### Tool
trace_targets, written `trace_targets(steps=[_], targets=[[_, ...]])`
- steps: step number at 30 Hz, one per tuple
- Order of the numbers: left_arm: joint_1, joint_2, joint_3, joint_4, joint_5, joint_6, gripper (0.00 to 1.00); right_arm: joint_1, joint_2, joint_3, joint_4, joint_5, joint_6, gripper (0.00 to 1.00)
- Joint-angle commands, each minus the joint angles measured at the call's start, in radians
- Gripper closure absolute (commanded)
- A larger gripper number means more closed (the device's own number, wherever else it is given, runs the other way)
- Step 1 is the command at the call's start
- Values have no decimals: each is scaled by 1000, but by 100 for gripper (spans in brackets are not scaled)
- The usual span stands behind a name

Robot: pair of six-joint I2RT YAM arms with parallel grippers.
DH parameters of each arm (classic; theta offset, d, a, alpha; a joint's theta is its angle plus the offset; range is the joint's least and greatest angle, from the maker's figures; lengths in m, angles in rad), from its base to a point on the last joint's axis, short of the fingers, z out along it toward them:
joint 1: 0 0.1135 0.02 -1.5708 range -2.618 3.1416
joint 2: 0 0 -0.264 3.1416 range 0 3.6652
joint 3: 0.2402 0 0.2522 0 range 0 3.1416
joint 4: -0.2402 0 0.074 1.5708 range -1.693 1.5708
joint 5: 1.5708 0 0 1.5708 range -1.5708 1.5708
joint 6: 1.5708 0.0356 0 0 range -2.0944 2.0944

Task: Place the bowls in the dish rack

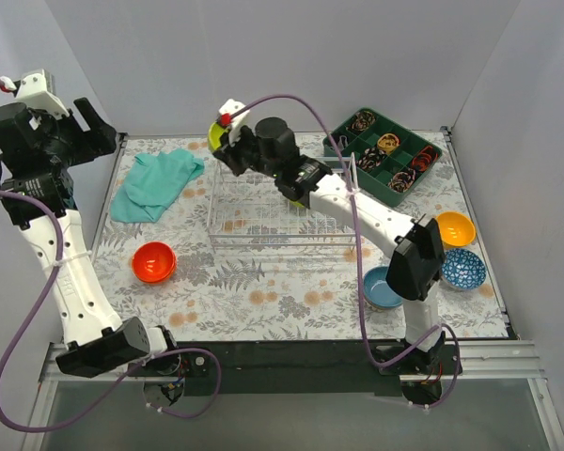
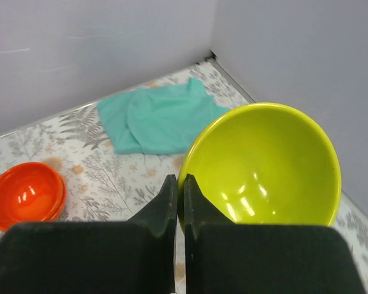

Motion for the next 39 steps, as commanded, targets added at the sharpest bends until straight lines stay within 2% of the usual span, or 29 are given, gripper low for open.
trace_targets(steps=[1, 4, 5, 6, 9, 10, 14, 16, 19, 20, 21, 22, 30, 39], targets=[[-13, 37, 3, 50, 234, -62, 30, -44, -140, -166, 92, 67, 246, 99], [-96, 120, 63, -2, 309, -41, 31, -91, -211, -252, 92, 33, 370, 99], [-128, 132, 68, -9, 299, -21, 31, -105, -226, -264, 92, 19, 409, 99], [-209, 152, 72, -16, 235, 9, 31, -132, -249, -277, 93, 4, 439, 99], [-318, 178, 77, -31, 175, 86, 31, -195, -266, -280, 98, -52, 617, 99], [-331, 196, 80, -37, 165, 92, 31, -212, -265, -281, 106, -79, 721, 99], [-372, 258, 89, -34, 145, 103, 33, -283, -243, -335, 191, -104, 942, 99], [-389, 282, 86, -22, 141, 100, 36, -310, -213, -352, 251, -128, 993, 99], [-449, 333, 81, -8, 128, 74, 54, -337, -157, -369, 314, -174, 1055, 99], [-461, 359, 81, -2, 124, 73, 82, -341, -144, -366, 323, -188, 1066, 99], [-490, 370, 81, 1, 113, 70, 94, -350, -121, -366, 342, -203, 1079, 99], [-506, 379, 77, 7, 101, 67, 100, -355, -111, -373, 375, -226, 1090, 99], [-585, 497, 60, 29, 35, 62, 100, -395, -56, -447, 511, -302, 1217, 99], [-622, 598, 65, 20, 7, 111, 100, -430, 11, -493, 578, -319, 1308, 99]])
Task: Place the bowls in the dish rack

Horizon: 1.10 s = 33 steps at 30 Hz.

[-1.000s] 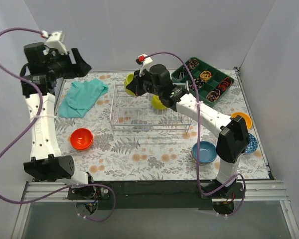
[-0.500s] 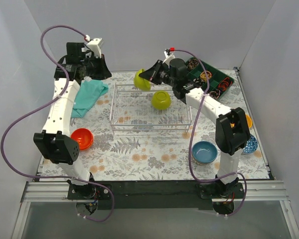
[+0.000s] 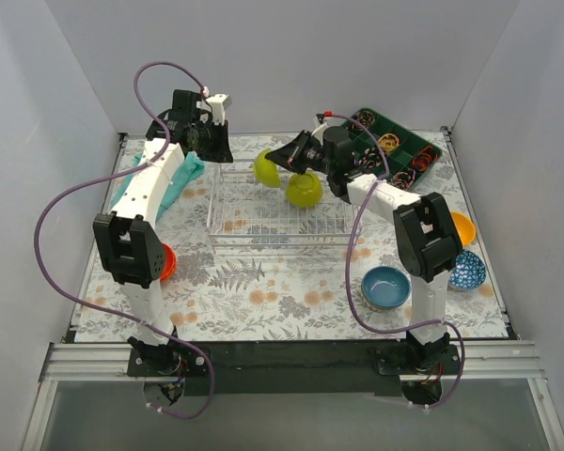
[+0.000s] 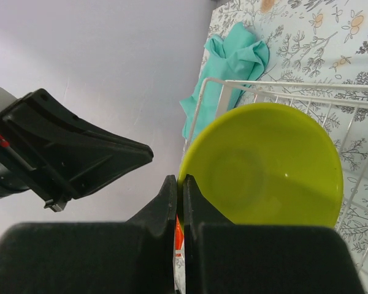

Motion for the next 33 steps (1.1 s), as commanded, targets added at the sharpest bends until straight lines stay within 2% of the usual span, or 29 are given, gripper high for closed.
trace_targets(steps=[1, 11, 33], targets=[[-21, 0, 5, 4, -26, 32, 100, -17, 22, -4, 139, -23, 77, 99], [-49, 49, -27, -6, -56, 62, 100, -31, 84, -8, 166, -26, 104, 99], [-144, 144, -113, 97, -49, 44, 100, -77, 45, -153, 163, -12, 28, 99]])
